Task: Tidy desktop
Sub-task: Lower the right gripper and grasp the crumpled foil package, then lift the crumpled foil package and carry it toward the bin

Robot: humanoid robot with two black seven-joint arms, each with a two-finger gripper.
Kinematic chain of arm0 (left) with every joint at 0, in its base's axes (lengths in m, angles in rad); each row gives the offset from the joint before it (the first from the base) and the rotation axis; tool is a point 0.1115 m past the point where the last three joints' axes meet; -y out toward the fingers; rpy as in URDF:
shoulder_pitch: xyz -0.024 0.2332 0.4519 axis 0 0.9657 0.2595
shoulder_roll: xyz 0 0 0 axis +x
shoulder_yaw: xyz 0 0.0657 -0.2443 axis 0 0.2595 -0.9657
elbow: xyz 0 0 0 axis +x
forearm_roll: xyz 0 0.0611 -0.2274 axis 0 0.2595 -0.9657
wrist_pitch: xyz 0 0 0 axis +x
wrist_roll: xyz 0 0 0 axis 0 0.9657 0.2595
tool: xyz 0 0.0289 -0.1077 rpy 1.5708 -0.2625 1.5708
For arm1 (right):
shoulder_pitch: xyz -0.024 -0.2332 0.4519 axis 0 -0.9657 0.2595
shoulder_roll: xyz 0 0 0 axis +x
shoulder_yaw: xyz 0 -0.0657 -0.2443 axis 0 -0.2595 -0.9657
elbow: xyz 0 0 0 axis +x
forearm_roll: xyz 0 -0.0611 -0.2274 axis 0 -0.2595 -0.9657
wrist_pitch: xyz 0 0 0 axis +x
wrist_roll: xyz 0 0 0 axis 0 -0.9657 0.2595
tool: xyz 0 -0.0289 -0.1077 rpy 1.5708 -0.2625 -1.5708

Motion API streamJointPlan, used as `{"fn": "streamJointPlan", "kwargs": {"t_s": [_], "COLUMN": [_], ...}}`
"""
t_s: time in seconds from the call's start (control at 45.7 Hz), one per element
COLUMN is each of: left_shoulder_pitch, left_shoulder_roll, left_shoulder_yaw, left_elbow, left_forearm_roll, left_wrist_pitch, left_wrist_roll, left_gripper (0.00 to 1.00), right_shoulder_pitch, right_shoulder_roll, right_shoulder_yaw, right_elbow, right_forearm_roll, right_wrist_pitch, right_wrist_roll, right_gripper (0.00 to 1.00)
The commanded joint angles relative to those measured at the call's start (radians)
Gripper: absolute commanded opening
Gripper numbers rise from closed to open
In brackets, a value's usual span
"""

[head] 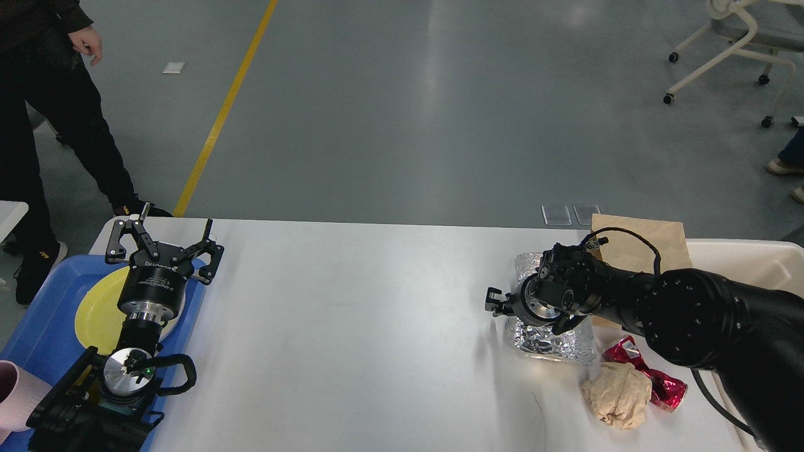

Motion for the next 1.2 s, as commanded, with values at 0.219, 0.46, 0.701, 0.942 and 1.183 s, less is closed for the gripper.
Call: {"fn": "streamJointPlan", "kwargs": {"t_s": [0.219, 0.46, 0.701, 0.942, 1.183], "left_shoulder_pitch": [0.001, 0.001, -0.001, -0.001, -0.001], "left_shoulder_roll": [0.0, 0.0, 0.0, 0.0, 0.0], "left_shoulder_yaw": [0.0, 0.0, 0.0, 0.0, 0.0], "left_elbow": [-0.001, -0.001, 0.001, 0.001, -0.001], "left_forearm_roll": [0.0, 0.0, 0.0, 0.0, 0.0], "left_wrist_pitch": [0.0, 0.0, 0.0, -0.001, 0.0], "left_wrist_roll": [0.0, 0.0, 0.0, 0.0, 0.0], "left_gripper": [0.96, 0.96, 0.96, 0.96, 0.96], "right_shoulder_pitch": [-0.022, -0.011, -0.019, -0.039, 0.076], "right_shoulder_roll": [-0.001, 0.007, 0.01, 0.033, 0.001], "right_shoulder_yaw": [0.019, 0.111, 0.132, 0.134, 0.154], "right_elbow": [0.002, 0.054, 0.096, 0.097, 0.197], "right_forearm_roll": [0.002, 0.017, 0.017, 0.017, 0.066], "right_wrist_pitch": [-0.02, -0.038, -0.046, -0.052, -0.046], "right_wrist_roll": [0.001, 0.0, 0.0, 0.0, -0.002], "right_gripper": [0.0, 0.0, 0.0, 0.0, 0.0]}}
